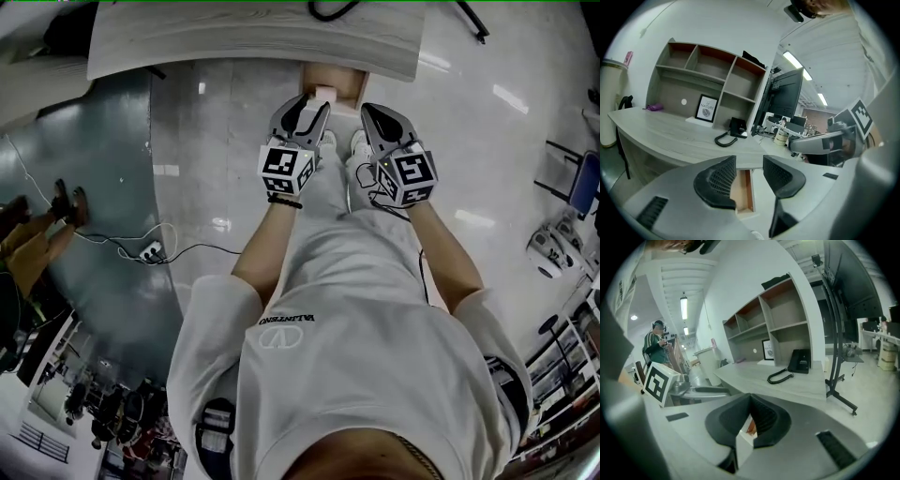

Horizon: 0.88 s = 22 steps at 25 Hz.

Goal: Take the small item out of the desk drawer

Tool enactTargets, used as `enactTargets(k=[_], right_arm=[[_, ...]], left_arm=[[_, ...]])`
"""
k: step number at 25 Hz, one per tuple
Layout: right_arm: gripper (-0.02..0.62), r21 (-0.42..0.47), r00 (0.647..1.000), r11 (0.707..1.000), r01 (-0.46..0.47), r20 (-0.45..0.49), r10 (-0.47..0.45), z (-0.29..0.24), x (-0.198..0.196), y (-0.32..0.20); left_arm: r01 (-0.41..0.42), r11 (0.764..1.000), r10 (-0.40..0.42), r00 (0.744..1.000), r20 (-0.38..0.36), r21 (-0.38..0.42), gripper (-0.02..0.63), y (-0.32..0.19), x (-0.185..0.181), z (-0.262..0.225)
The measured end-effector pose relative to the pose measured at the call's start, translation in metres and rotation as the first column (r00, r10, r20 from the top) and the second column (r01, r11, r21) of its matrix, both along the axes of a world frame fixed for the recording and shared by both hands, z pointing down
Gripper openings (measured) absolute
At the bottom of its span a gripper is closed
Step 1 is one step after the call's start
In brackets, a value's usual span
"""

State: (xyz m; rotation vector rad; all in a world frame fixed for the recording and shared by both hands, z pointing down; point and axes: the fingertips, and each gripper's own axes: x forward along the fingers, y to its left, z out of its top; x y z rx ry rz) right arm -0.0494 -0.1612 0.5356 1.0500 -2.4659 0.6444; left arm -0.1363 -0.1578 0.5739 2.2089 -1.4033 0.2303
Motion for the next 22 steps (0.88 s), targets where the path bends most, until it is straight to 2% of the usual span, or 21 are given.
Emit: enactTargets(k=[4,10,17,22], right_arm=[[0.0,-0.033,1.0,0.999,0.007,-0.019,-0.008,0.039,0.012,-0.006],[0.0,-0.09,0.999,0.996,-0.012,-0.034,0.009,0.094,0.032,-0.013],[0.0,-0.125,0.998,0.991,-0.044,-0.043,0.038,0.148,0.045,-0.023],[0.0,-0.151,0.997,0.987,-0.059,-0.053,0.051,0.184,0.052,-0.028]], left_arm=[[0.007,0.999,-0.006,1.0,0.025,-0.048,0.238,-0.008,0.015,0.038],[0.005,0.988,-0.003,1.0,0.018,-0.153,0.345,-0.012,0.039,0.102],[0.027,0.965,-0.005,0.996,0.085,-0.26,0.407,-0.013,0.044,0.181],[0.05,0.952,-0.009,0.991,0.135,-0.302,0.413,-0.022,0.04,0.226]])
